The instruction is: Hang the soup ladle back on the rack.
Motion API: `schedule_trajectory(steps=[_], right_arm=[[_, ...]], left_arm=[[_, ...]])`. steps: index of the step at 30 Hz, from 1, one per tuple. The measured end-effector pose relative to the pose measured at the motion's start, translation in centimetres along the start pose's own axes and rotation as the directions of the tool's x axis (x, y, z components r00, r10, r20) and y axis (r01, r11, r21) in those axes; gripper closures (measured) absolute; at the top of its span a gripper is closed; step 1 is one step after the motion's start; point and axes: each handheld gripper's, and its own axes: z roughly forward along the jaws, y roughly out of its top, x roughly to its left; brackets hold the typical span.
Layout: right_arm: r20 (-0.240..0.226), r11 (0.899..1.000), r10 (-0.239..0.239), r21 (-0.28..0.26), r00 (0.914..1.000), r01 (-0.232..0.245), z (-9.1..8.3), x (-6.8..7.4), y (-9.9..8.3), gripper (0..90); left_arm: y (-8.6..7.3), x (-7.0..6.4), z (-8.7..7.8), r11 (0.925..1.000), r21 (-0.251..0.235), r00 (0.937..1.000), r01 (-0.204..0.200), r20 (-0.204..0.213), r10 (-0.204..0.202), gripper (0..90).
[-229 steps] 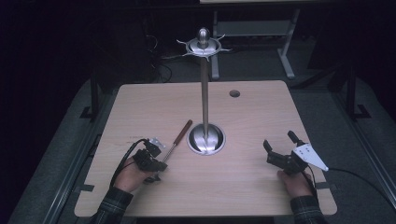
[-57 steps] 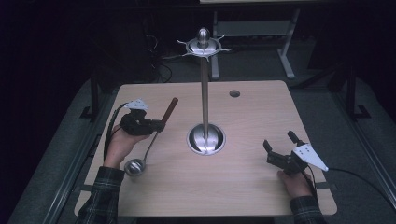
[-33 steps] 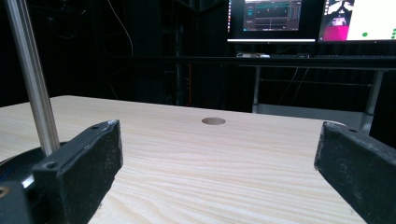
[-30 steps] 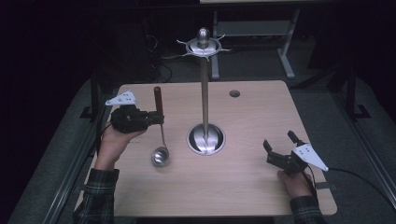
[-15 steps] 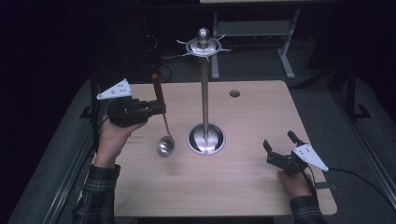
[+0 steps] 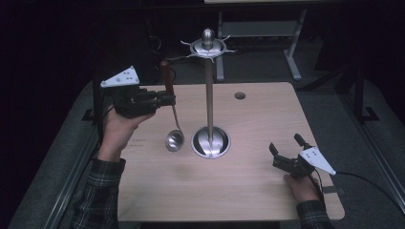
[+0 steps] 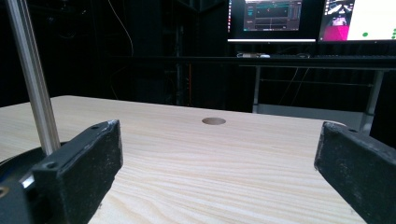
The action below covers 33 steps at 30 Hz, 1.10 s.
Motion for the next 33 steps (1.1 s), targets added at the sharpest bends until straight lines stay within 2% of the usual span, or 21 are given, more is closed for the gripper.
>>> schedule_trajectory(steps=[7, 15, 33], right_arm=[[0.000, 1.000, 0.001, 0.000, 1.0000, -0.001, 0.0, 0.0, 0.0, 0.2], [0.000, 1.000, 0.001, 0.000, 1.0000, -0.001, 0.0, 0.0, 0.0, 0.2], [-0.003, 1.000, 0.001, 0.000, 1.0000, -0.001, 0.0, 0.0, 0.0, 0.2]], left_arm=[[1.7, 0.2, 0.5, 0.9998, -0.001, 0.9997, -0.019, 0.014, 0.019, 74.0], [2.9, -0.2, 1.1, 0.9994, 0.001, 0.9991, -0.036, 0.025, 0.036, 74.0], [3.5, -0.1, 2.7, 0.9992, 0.022, 0.9988, -0.033, 0.036, 0.032, 74.0]])
